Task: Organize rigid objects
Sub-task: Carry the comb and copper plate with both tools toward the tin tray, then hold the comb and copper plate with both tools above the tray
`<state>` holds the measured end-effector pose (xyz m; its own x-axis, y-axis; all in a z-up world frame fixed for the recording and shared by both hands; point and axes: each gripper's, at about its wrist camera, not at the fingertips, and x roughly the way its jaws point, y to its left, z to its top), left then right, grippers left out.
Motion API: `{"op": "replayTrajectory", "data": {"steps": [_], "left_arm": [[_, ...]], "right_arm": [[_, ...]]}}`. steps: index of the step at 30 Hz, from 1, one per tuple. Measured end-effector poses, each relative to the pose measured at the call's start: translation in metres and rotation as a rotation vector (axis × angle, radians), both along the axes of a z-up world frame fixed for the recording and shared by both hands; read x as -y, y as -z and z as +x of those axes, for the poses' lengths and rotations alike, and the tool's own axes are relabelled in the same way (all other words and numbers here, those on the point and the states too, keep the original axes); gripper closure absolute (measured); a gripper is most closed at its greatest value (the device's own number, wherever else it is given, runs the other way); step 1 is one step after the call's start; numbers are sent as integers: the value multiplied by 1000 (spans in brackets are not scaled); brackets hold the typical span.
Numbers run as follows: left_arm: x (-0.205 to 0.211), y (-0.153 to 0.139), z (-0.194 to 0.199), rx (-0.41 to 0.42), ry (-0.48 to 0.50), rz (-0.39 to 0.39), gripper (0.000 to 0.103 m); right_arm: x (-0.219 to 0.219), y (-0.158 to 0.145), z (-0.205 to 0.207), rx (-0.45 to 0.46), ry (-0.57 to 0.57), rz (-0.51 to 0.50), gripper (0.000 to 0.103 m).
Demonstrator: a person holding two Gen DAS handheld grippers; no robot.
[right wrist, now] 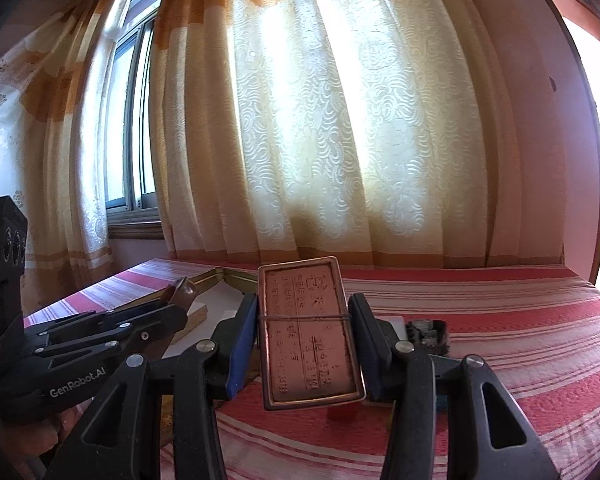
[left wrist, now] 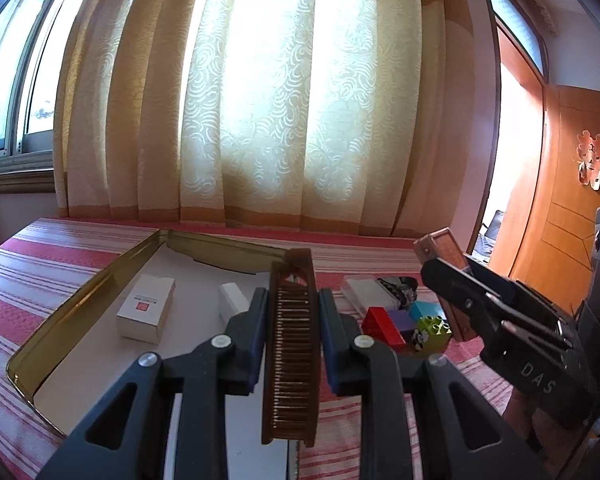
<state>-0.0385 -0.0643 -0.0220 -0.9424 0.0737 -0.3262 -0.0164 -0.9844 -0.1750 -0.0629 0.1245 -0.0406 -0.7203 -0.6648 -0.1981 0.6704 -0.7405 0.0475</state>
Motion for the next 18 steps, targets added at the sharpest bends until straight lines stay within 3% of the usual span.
{"op": "replayTrajectory", "data": {"steps": [18], "left_arm": [[22,0,5,5,-26,10,80]], "right_arm": [[36,2,11,-7,-64,35,55]]}}
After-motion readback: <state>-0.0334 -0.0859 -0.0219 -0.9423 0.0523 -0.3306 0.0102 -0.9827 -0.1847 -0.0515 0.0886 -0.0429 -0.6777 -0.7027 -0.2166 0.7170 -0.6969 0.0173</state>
